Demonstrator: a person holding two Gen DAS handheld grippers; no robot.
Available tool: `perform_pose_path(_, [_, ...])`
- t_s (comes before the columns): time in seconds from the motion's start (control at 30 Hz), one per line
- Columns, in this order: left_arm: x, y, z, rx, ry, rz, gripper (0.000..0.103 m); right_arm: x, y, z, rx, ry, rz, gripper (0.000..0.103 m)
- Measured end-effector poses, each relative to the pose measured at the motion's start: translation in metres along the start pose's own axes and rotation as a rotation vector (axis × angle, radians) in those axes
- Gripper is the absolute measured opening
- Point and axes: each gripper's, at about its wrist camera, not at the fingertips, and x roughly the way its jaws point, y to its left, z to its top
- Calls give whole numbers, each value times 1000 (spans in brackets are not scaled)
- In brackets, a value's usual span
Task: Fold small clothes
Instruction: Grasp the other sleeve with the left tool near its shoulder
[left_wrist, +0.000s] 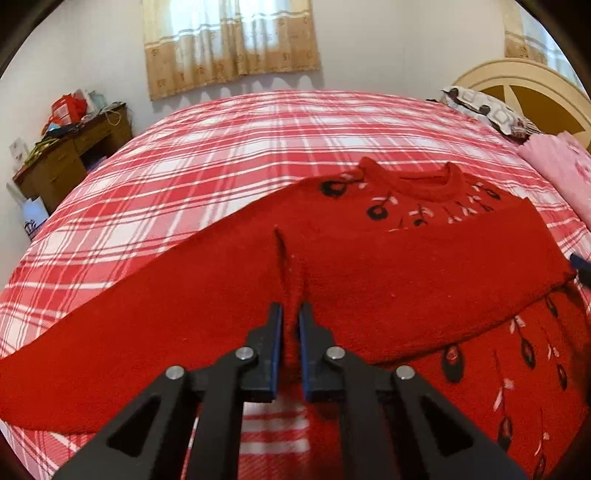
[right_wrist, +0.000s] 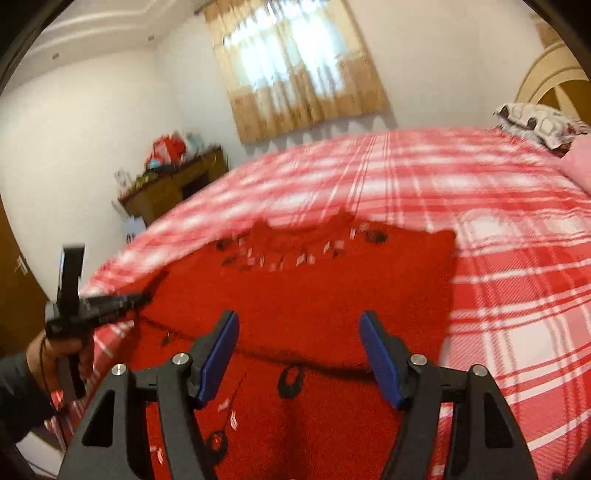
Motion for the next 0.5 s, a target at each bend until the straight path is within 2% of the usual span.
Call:
perform_pose_path(0.03, [0, 5, -2, -15, 0, -3, 10, 2, -2, 1, 13, 10, -10, 82])
perform_pose_path(0.07, [0, 6, -4, -23, 3, -7, 10, 14, -7, -1, 33, 66, -29, 87])
perform_pose_path(0.1, [2, 8, -7, -26, 5, -19, 10, 21, -10, -4, 44, 106, -41, 87])
perform_pose_path(0.13, [4, 6, -8, -15, 6, -21, 11, 36, -17, -10, 72, 190, -63, 87])
perform_pose_path(0.17, [6, 4, -9, -6, 6, -7, 15, 43, -20, -10, 84, 225, -65, 87])
perform_pose_path(0.23, [8, 4, -6, -22, 14, 15, 22, 39, -20, -6, 84, 204, -56, 88])
perform_pose_path(0.27, [5, 4, -4, -34, 14, 22, 33, 39, -21, -7, 87, 202, -55, 88])
perform_pose_path(0.3, [1, 6, -3, -39, 9, 17, 50, 38, -21, -7, 88, 199, -52, 88])
perform_pose_path(0.37, [-13, 11, -5, -35, -18, 30, 71, 37, -22, -7, 89, 190, -50, 88])
perform_pose_path(0.43, [-33, 19, -12, -9, -73, 66, 75, 38, -21, -7, 88, 194, -53, 88])
perform_pose_path(0.5, [-49, 38, -23, 1, -83, 104, 86, 38, -21, -7, 85, 193, -56, 88])
